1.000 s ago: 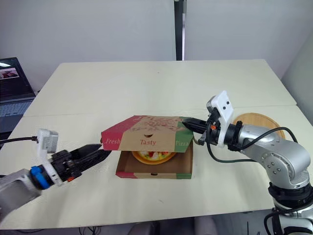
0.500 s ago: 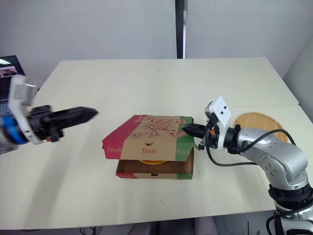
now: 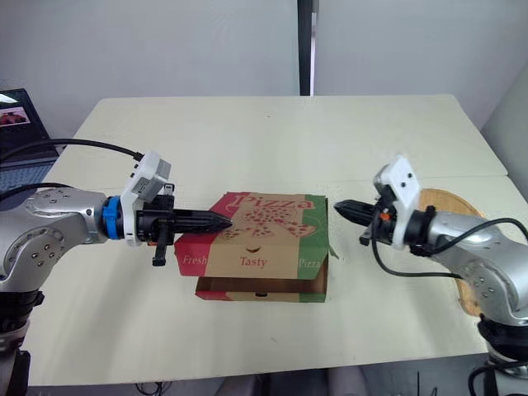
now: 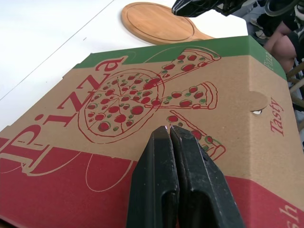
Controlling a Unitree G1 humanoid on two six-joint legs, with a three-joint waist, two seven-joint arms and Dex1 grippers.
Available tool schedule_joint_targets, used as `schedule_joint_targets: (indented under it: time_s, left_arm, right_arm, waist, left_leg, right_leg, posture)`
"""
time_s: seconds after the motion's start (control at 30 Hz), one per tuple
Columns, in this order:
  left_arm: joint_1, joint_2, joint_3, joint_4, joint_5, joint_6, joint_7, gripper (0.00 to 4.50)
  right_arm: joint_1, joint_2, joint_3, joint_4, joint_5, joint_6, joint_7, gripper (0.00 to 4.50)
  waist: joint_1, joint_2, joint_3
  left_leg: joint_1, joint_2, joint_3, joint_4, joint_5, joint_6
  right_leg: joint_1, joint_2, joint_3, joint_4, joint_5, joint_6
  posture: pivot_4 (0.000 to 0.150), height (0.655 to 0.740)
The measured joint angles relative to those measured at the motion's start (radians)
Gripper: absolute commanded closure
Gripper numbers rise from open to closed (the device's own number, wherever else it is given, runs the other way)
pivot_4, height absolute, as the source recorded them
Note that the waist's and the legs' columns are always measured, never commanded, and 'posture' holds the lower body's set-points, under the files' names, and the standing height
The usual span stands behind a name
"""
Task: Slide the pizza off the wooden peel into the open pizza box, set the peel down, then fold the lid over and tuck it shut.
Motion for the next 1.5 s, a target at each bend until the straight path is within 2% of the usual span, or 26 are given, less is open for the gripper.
schedule_joint_targets:
  time_s: [0.07,0.17,0.73,1.07,1.3,1.4,1.5]
  left_arm:
    - [-0.006,-0.003,-0.002,0.003,0.014,0.000,-0.012,4.45]
    - [-0.033,-0.017,-0.006,0.001,0.027,0.000,-0.028,4.45]
    - [-0.072,-0.083,-0.074,-0.035,0.103,0.001,-0.057,4.45]
    - [-0.009,-0.087,-0.120,-0.071,0.176,-0.023,-0.071,4.45]
    - [0.012,-0.081,-0.128,-0.070,0.232,-0.064,-0.088,4.45]
    - [0.014,-0.082,-0.128,-0.066,0.241,-0.073,-0.094,4.50]
    - [0.014,-0.082,-0.128,-0.063,0.245,-0.079,-0.096,4.50]
  right_arm:
    - [0.068,-0.047,-0.002,-0.020,-0.001,0.001,0.038,4.50]
    - [0.096,-0.050,0.010,-0.072,0.006,0.001,0.064,4.50]
    - [0.079,0.071,0.141,-0.135,0.074,0.022,-0.009,4.50]
    - [0.188,0.122,0.173,-0.152,0.066,0.020,-0.083,4.50]
    - [0.199,0.128,0.178,-0.183,0.021,-0.002,-0.112,4.50]
    - [0.228,0.079,0.124,-0.190,0.021,-0.028,-0.083,3.86]
    - [0.230,0.036,0.039,-0.196,0.041,-0.047,-0.049,2.86]
  waist:
    - [-0.002,0.000,0.000]
    - [-0.009,0.000,0.000]
    - [-0.008,-0.001,0.001]
    - [-0.006,-0.001,0.000]
    - [-0.006,-0.001,0.000]
    - [-0.004,-0.001,0.000]
    - [-0.004,-0.001,0.000]
  left_leg:
    - [0.000,0.000,0.000,0.000,0.000,0.000]
    - [0.000,0.000,0.001,0.001,0.000,0.001]
    - [0.001,0.000,0.000,0.003,0.000,0.000]
    - [0.001,0.000,0.000,0.003,0.000,0.000]
    - [0.001,0.000,0.000,0.003,0.000,0.000]
    - [0.001,0.000,0.000,0.004,0.000,0.001]
    - [0.001,0.000,0.000,0.004,0.000,0.001]
  right_leg:
    - [0.000,0.000,0.000,0.000,0.000,0.000]
    - [0.000,0.000,0.001,0.001,0.000,0.000]
    - [0.000,0.000,0.001,0.002,0.000,0.001]
    - [0.000,0.000,0.001,0.002,0.000,0.001]
    - [0.001,0.000,0.001,0.002,0.000,0.001]
    - [0.001,0.000,0.001,0.002,0.000,0.001]
    - [0.002,0.000,0.001,0.002,0.001,0.001]
  posture:
    - [0.150,0.7400]
    - [0.150,0.7400]
    - [0.150,0.7400]
    - [0.150,0.7400]
    - [0.150,0.7400]
    - [0.150,0.7400]
    - [0.150,0.7400]
